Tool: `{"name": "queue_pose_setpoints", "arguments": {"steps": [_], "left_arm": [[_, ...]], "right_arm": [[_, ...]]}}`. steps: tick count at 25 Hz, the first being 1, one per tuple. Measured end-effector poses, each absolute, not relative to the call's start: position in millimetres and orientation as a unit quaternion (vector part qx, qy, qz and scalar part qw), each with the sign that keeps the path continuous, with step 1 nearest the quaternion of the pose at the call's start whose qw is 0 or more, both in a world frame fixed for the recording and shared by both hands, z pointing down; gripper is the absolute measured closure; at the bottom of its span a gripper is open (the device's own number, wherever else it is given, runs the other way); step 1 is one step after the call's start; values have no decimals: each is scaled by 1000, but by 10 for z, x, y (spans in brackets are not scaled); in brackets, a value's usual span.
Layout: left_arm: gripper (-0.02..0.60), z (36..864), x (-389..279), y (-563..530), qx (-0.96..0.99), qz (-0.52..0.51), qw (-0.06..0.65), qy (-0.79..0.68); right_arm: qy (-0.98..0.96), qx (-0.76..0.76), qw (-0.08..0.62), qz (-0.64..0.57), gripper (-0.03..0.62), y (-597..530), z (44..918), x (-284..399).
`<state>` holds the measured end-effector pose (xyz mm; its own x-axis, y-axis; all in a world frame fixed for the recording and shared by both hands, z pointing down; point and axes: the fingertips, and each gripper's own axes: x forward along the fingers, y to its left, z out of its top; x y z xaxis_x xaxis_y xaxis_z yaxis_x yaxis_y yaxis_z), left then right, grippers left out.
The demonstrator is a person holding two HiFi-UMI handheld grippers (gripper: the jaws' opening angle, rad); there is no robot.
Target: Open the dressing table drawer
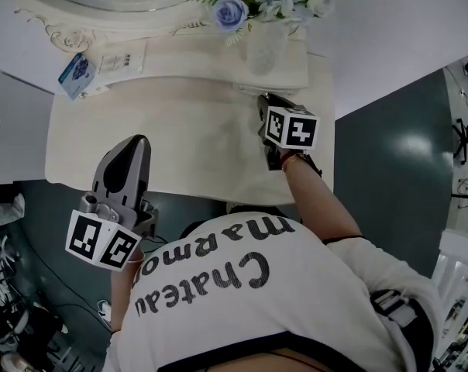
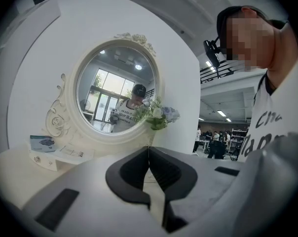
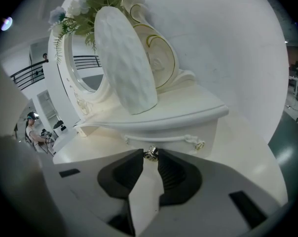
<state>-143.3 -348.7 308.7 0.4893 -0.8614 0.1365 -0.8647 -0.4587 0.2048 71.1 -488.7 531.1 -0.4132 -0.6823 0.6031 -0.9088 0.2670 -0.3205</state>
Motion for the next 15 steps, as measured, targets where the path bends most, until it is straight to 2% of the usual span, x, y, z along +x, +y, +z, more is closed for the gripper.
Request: {"name": "queue_pose_setpoints", "arguments": {"steps": [15], "left_arm": [[558,3000,-1509,-3124,849,-8,108,-517]], "right_arm": [[-772,514,174,331,491,-4615,5324,703]]}}
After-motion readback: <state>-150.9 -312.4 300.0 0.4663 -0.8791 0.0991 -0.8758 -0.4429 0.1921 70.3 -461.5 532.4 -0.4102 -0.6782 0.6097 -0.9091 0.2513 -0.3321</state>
